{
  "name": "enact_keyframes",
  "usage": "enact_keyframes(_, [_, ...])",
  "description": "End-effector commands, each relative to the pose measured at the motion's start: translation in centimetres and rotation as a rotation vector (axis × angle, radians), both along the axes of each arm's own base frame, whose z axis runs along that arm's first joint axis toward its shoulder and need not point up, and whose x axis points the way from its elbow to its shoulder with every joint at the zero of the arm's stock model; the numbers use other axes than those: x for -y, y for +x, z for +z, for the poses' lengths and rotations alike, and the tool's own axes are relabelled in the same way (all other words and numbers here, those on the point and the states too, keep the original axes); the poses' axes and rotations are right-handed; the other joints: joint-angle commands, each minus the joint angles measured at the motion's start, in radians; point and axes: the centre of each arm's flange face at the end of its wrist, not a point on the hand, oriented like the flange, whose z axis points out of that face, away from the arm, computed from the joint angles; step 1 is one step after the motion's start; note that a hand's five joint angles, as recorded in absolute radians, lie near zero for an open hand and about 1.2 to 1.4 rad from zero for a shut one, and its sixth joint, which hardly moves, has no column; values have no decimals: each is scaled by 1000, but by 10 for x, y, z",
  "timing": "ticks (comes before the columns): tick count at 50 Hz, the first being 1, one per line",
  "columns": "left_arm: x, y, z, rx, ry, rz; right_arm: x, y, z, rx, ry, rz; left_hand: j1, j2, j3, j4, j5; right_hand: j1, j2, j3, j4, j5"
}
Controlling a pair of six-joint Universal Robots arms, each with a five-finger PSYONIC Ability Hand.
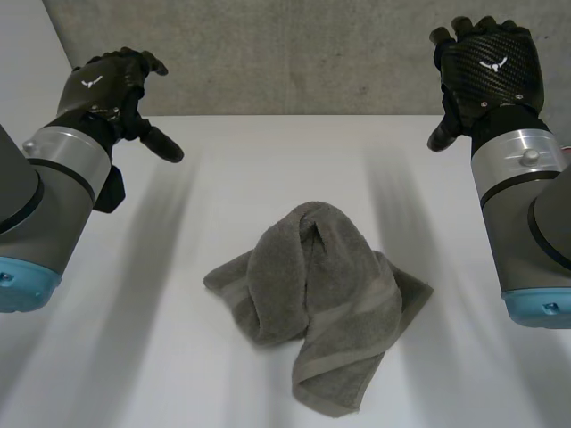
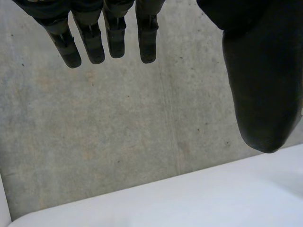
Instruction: Fold the towel.
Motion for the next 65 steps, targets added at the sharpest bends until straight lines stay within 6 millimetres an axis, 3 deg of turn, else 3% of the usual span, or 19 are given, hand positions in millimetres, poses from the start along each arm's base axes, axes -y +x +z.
enact_keyframes(1, [1, -3, -9, 37, 39, -13, 4, -2, -12, -45, 117, 6, -110, -59, -48, -54, -37, -60, -74, -46, -76, -63])
enact_keyframes(8, [-2, -5, -9, 108, 62, -19, 11, -14, -13, 54, 286, 39, -110, -59, -48, -54, -37, -60, -74, -46, -76, -63])
enact_keyframes(43, [-4, -10, -13, 113, 60, -48, 17, -23, -7, 48, 317, 87, -72, -21, -48, -54, 1, -60, -74, -46, -76, -63])
enact_keyframes(53, [-4, -41, -62, 158, 169, -345, 4, -19, -38, -18, 562, 294, -86, -35, -48, -54, -14, -60, -74, -46, -76, -63])
enact_keyframes(55, [-5, -47, -78, 186, 197, -410, 0, -19, -60, -52, 630, 305, -86, -35, -48, -54, -14, -60, -74, -46, -76, -63])
enact_keyframes(56, [-5, -47, -78, 186, 197, -410, -1, -19, -60, -52, 630, 305, -86, -35, -48, -54, -14, -60, -74, -46, -76, -63])
enact_keyframes(58, [-5, -51, -97, 225, 226, -443, -8, -18, -83, -108, 690, 320, -83, -32, -48, -54, -11, -60, -74, -46, -76, -63])
enact_keyframes(59, [-5, -51, -97, 225, 226, -443, -12, -19, -95, -130, 725, 324, -83, -32, -48, -54, -11, -60, -74, -46, -76, -63])
enact_keyframes(61, [-7, -56, -116, 258, 262, -464, -15, -18, -106, -143, 760, 330, -78, -27, -48, -54, -5, -60, -74, -46, -76, -63])
enact_keyframes(65, [-12, -63, -133, 272, 299, -488, -21, -15, -127, -160, 806, 339, -63, -12, -48, -54, 10, -60, -74, -46, -76, -63])
